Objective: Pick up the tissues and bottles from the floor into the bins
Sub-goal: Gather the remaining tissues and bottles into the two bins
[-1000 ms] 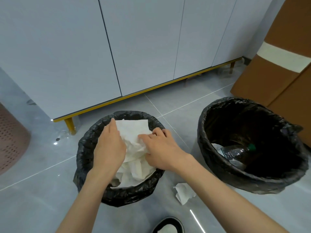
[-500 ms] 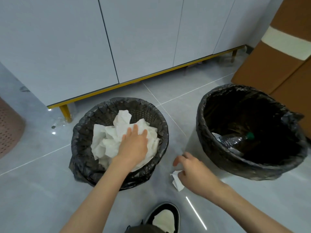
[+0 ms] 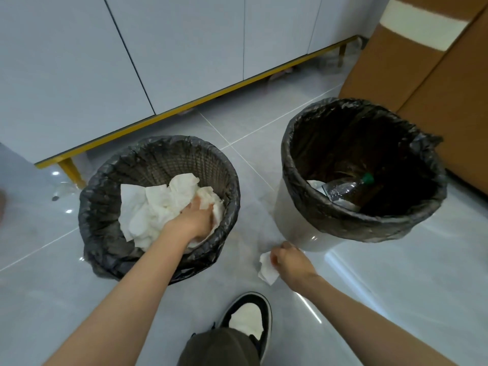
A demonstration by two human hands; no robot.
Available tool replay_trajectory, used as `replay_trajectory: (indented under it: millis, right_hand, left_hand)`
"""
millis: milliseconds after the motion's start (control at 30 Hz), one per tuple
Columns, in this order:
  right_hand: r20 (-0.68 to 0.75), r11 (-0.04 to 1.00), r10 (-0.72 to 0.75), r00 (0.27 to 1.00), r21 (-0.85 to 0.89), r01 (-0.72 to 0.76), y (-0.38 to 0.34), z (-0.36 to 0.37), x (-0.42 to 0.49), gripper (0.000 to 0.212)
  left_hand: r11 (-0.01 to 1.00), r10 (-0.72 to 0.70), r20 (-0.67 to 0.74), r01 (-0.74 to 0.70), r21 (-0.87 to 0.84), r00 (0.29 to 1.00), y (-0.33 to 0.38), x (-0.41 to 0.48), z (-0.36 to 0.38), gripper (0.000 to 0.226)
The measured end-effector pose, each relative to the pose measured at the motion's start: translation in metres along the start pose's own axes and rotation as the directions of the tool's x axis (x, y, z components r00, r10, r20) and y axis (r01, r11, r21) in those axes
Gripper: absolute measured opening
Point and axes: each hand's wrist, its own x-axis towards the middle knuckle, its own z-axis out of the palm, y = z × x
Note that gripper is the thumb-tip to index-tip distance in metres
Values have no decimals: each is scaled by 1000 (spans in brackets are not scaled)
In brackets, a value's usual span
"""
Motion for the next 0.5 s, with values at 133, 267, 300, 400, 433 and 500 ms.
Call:
replay_trajectory:
  millis: [133,267,300,400,433,500]
  right_hand:
    - [-163,938,91,982,345,-30,-24,-16,-5,16]
    - [-424,737,62,903,629,245,-71,-64,-44,18]
    - [-477,683,68,876,663,308,-79,-76,-57,23]
    - [-575,551,66,816,702,451,-97,-115,-75,18]
    - [-603,547,44,797,682,486,-102,-127,-74,16]
    - [-634,593,-51,772,602,534,-114,-150,-64,14]
  left_hand:
    - [998,36,-121,-40,-37,992,1,-17,-5,45]
    - [985,63,-302,-109,-136,951,-2,-39,-18,43]
    - [976,63,-320,-126,-180,945,-3,-43,-22,44]
    - [935,20,-389,-155,-318,921,-12,-58,-38,46]
    - [918,8,-425,-176,-356,905,-14,-63,-44,44]
    - [887,-23,-510,-218,-408,860,-17,-73,-55,41]
